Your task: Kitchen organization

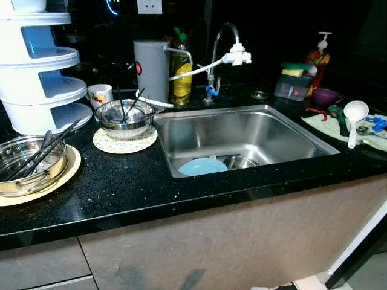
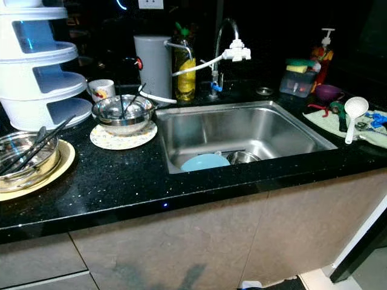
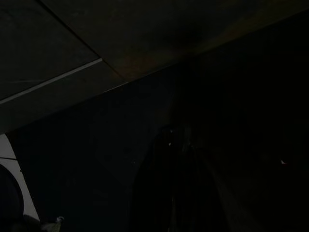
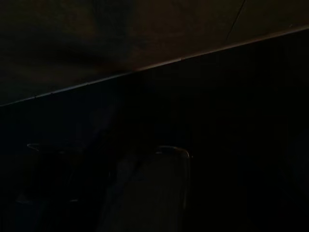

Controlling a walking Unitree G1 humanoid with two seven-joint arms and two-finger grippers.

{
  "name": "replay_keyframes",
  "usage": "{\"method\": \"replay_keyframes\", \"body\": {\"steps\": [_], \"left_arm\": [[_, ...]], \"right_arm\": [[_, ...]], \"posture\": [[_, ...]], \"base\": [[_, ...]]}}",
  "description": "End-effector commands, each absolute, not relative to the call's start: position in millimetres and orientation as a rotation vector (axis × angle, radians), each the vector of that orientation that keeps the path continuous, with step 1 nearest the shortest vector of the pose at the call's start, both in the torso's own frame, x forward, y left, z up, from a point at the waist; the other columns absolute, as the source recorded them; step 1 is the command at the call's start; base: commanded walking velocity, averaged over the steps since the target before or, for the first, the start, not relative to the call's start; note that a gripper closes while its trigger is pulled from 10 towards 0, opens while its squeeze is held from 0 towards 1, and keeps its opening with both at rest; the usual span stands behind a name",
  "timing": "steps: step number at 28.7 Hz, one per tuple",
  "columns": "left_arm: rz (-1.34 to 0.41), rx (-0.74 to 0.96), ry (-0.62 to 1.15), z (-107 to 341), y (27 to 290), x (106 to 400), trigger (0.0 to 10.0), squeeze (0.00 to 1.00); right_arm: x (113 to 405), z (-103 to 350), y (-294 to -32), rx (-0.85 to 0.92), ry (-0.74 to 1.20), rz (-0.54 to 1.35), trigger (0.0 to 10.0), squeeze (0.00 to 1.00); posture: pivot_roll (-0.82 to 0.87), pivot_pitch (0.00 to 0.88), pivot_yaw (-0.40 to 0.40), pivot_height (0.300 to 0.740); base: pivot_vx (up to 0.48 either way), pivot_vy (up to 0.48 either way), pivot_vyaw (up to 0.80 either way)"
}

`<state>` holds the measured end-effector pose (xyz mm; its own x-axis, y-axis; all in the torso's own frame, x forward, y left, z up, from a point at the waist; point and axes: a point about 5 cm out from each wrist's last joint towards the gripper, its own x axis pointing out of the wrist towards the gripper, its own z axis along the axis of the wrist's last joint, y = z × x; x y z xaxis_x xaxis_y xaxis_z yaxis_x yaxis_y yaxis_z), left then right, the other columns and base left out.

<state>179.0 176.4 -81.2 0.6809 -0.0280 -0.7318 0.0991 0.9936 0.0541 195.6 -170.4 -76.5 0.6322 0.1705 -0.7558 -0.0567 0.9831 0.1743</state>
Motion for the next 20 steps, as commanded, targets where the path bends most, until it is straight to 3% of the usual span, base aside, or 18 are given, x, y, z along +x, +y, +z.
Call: {"method": "replay_keyframes", "body": {"steps": [1, 20], "left_arm": [[-0.053, 0.070, 0.842, -84.1, 175.9, 174.3, 10.0, 0.00], [-0.060, 0.071, 0.860, -87.0, 174.6, 168.0, 10.0, 0.00]], "right_arm": [[189.2, -79.9, -168.9, 0.137, 0.895, 0.137, 10.0, 0.00], [186.1, -81.3, -169.6, 0.140, 0.902, 0.135, 10.0, 0.00]], "posture": [[0.04, 0.047, -0.047, 0.740], [0.03, 0.033, -0.040, 0.740]], "base": [[0.000, 0.000, 0.00], [0.000, 0.000, 0.00]]}}
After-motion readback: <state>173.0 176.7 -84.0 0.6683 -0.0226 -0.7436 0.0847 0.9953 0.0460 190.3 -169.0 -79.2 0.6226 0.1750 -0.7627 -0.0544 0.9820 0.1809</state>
